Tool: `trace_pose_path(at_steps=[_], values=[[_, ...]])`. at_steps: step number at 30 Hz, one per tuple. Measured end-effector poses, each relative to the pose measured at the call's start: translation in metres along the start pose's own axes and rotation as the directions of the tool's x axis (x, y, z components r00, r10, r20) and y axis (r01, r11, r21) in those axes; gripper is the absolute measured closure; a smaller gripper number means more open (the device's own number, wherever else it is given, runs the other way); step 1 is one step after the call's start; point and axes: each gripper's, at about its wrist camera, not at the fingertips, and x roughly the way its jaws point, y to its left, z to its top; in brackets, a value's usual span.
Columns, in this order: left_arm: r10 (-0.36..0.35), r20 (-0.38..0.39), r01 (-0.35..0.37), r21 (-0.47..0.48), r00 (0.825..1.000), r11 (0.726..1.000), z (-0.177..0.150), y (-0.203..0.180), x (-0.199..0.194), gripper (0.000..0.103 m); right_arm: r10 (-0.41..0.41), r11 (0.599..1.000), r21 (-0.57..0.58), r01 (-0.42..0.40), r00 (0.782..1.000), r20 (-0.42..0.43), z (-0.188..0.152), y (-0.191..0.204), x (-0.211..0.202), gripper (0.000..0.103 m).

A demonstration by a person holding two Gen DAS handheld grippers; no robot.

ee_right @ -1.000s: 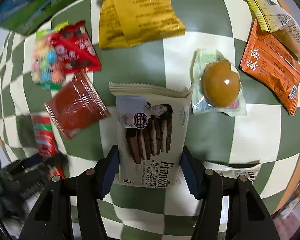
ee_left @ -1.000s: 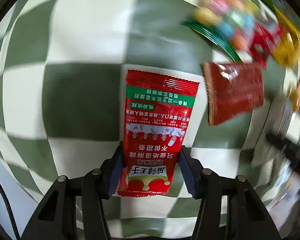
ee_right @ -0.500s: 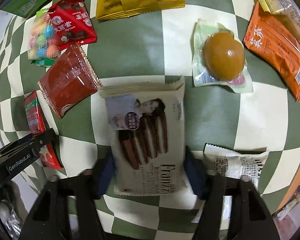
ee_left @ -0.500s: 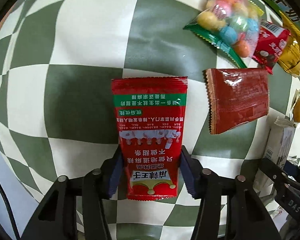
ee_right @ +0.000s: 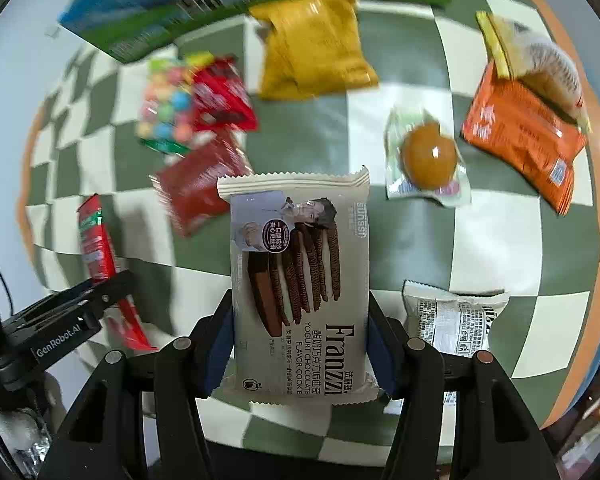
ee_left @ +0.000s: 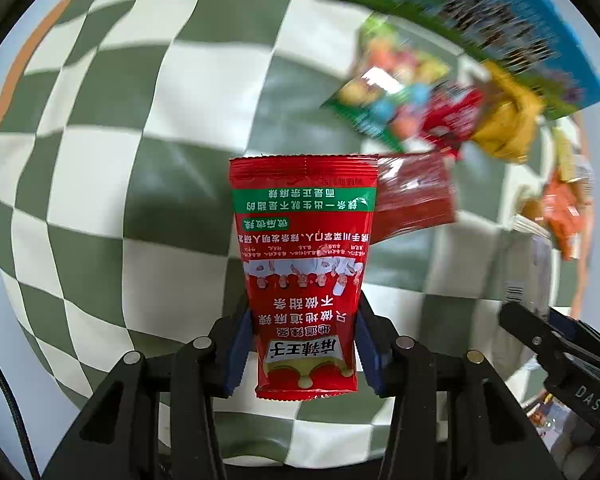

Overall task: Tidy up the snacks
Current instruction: 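Lift both packets into the cardboard box and release them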

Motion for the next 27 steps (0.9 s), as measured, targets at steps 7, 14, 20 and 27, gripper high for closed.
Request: trace_pose_path(at_steps=[7, 14, 20, 27], values=[[-0.119, 0.124, 0.11, 0.076, 0.985, 0.991, 0.059, -0.036, -0.079, 0.059, 0.097, 0.995, -0.037, -0.093, 0.987, 0.128, 0.019, -0.001, -0.088, 0.042], [-0.165, 0.222, 0.132, 0.155, 0.961, 0.979, 0.171, -0.068, -0.143, 0.059, 0.119, 0.993, -0.036, -0.114, 0.951, 0.284, 0.092, -0.008, -0.157, 0.042], [-0.081, 0.238, 0.04, 0.172, 0.968, 0.984, 0.268, -0.094, -0.138, 0.059, 0.027, 1.0, -0.014, -0.023, 0.94, 0.339, 0.191, -0.016, -0.156, 0.042], [0.014, 0.157, -0.038, 0.15, 0.988, 0.988, 0.364, -0.091, -0.096, 0.059, -0.106, 0.993, -0.017, 0.117, 0.944, 0.311, 0.288, -0.033, -0.12, 0.042]])
